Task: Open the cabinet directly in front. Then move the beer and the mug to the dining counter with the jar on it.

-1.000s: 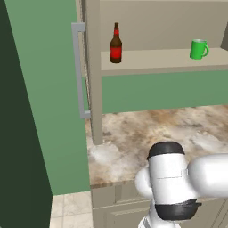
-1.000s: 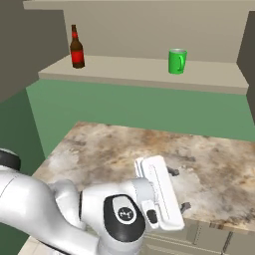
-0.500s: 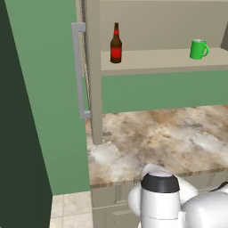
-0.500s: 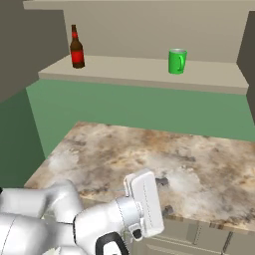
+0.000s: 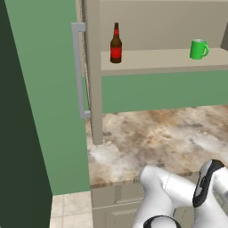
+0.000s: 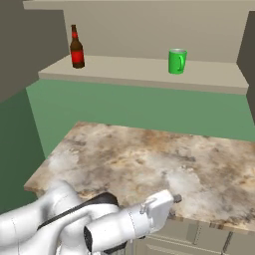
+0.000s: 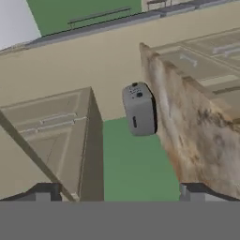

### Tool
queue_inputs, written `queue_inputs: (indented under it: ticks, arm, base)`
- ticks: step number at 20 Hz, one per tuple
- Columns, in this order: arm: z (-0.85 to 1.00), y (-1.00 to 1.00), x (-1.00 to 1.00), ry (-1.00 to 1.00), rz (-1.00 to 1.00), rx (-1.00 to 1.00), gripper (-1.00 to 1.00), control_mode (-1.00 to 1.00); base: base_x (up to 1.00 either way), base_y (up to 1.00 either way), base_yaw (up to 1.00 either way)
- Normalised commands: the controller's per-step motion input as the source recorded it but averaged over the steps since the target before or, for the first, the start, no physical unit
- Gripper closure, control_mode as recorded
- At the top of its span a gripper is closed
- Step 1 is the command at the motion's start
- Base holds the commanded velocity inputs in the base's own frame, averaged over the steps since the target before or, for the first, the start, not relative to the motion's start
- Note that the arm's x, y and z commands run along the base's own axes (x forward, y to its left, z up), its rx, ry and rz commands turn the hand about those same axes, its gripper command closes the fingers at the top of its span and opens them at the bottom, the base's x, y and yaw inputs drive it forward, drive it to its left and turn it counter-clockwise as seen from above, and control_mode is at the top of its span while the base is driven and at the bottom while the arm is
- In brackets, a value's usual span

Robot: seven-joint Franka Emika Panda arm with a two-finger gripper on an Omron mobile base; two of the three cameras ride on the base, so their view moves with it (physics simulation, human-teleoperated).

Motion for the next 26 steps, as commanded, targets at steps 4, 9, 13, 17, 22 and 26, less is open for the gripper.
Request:
queue_inputs:
  ticks: [4,9,13,17,22,26]
  arm:
    - [0.61,0.00,0.28,0.00,0.29,0.72,-1.00,-1.00]
    - [0.59,0.00,0.17,0.07,0.31,0.46,-1.00,-1.00]
    - [0.38,0.04,0.00,0.37,0.32,0.17,-1.00,-1.00]
    - [0.07,0.32,0.00,0.47,0.21,0.05,-1.00,-1.00]
    - [0.00,0.49,0.00,0.22,0.11,0.00,-1.00,-1.00]
    - [0.00,0.58,0.00,-0.08,0.10,0.00,-1.00,-1.00]
  base:
    - [0.00,0.00,0.00]
    - [0.00,0.00,0.00]
    - [0.00,0.00,0.00]
    - [0.00,0.00,0.00]
    - [0.00,0.00,0.00]
    - [0.00,0.00,0.00]
